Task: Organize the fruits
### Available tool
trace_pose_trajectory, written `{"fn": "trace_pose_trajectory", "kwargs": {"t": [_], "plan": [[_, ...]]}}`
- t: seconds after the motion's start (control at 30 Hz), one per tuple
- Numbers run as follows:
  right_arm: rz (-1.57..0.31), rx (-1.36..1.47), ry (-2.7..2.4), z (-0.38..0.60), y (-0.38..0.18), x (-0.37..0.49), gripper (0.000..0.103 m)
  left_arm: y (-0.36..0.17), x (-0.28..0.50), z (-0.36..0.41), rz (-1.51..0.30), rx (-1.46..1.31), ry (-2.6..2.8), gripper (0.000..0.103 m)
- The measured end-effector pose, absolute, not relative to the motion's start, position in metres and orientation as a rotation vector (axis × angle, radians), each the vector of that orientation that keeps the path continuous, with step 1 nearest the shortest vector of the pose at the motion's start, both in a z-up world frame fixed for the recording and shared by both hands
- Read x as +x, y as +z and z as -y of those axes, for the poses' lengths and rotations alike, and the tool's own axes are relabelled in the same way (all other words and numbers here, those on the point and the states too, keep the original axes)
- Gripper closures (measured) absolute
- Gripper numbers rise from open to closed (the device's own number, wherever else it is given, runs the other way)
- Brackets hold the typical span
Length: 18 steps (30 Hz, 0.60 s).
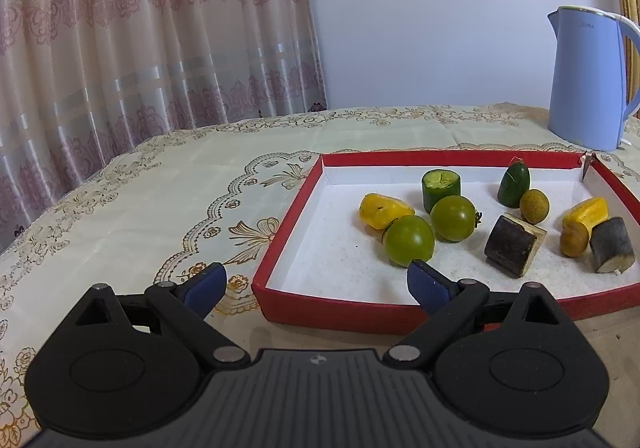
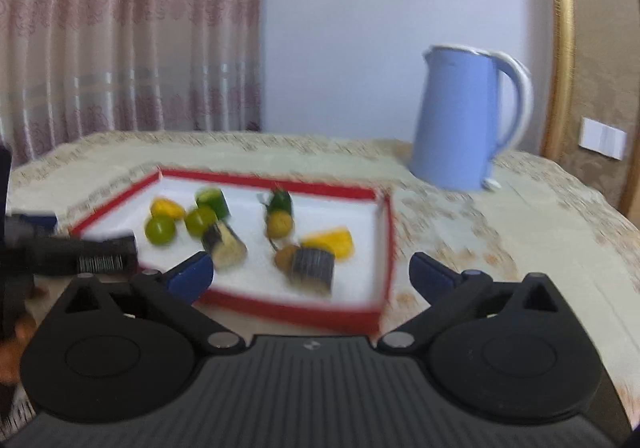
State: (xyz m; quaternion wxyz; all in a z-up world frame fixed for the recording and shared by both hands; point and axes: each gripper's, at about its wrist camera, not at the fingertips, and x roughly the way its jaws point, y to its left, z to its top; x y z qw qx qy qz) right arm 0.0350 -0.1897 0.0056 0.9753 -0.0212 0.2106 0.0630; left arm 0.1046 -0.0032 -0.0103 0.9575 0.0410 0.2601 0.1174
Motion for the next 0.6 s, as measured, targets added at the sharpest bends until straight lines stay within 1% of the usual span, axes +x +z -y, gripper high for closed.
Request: {"fn": "trace_pose_trajectory", "kwargs": {"t": [0.2,0.4,0.6], "plan": [[-0.508,0.011,0.142,0.199,-0.014,0.029,0.000,-0.010,0.103,0.004,-0.526,0.085,0.240,0.005],[-0.554,-0.064,0.123,0.188,-0.030,0.032,0.000,-0.011,0.104,0.004,-0.526,0.084,0.242,0.005],[-0.579,-0.124,0.097,0.180,-0.031,0.039,0.000,-0.010,0.101,0.006,-0.523,0.085,0.244,0.005]]}}
